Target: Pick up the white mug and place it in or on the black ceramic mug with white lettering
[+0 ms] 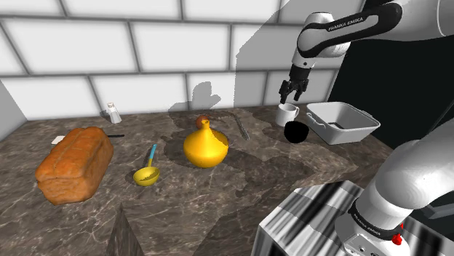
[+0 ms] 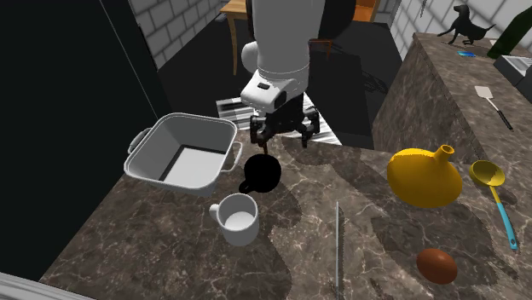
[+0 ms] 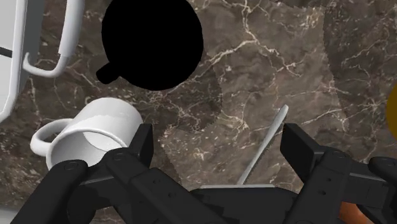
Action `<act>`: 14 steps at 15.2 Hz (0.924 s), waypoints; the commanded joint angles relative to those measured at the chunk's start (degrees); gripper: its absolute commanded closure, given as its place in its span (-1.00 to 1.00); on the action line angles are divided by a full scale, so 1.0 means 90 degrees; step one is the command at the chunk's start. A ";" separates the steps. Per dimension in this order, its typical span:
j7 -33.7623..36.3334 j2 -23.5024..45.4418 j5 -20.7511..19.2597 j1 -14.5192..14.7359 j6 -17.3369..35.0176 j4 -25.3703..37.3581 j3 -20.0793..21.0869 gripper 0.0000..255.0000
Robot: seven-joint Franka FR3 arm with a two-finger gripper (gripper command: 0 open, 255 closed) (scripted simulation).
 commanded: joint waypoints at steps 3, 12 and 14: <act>-0.0492 0.0874 -0.0023 -0.0052 0.0471 0.0323 -0.0239 -1.00; -0.1408 0.2711 0.0200 -0.0239 0.1125 0.1356 -0.0516 -1.00; -0.1434 0.2801 0.0237 -0.0245 0.1283 0.1283 -0.0511 -1.00</act>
